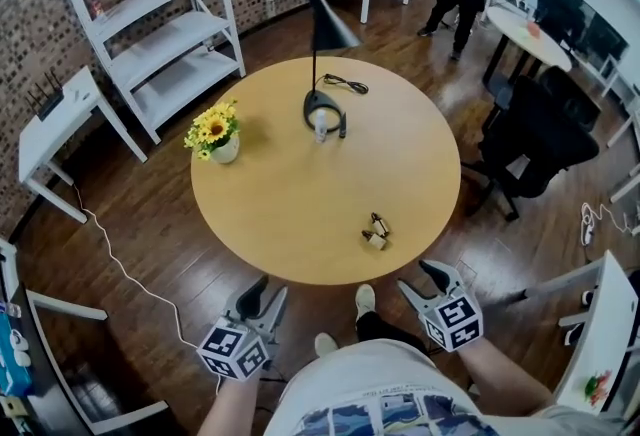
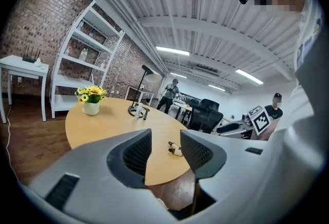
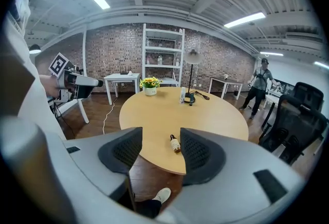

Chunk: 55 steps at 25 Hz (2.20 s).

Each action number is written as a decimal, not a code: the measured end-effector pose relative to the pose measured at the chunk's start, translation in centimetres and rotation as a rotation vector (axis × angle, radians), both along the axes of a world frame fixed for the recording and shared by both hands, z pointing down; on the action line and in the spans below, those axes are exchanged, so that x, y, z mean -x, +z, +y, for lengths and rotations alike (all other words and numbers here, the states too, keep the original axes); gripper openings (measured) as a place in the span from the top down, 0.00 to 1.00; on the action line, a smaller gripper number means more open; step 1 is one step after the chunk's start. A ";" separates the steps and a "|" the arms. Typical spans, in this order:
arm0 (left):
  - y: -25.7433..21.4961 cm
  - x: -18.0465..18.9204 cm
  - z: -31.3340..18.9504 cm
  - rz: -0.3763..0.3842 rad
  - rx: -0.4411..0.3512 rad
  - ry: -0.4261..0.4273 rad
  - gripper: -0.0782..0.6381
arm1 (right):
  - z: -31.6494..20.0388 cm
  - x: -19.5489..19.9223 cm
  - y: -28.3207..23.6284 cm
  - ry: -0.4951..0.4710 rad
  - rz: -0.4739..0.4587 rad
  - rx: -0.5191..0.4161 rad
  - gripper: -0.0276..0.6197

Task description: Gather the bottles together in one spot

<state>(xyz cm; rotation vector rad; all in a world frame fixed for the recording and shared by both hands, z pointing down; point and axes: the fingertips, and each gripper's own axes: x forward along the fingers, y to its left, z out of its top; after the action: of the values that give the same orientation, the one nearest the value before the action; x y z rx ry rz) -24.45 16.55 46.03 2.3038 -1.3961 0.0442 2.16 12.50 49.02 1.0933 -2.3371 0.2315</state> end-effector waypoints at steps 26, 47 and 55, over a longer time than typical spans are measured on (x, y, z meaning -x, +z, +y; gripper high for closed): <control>3.8 -5.2 -10.1 -0.056 0.191 0.071 0.67 | -12.9 1.6 21.3 -0.111 0.209 0.307 0.73; 1.0 -24.7 -25.4 0.407 0.323 0.325 0.66 | -18.7 -1.0 0.0 -0.301 -0.240 0.032 0.73; 0.6 -26.0 -28.4 0.481 0.361 0.272 0.73 | -20.6 -1.6 0.7 -0.366 -0.198 -0.017 0.73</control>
<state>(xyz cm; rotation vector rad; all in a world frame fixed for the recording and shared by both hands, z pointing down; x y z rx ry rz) 1.57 -11.85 46.66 2.0070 -0.7613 -0.1531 3.76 -8.13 49.75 0.6550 -2.6672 0.1881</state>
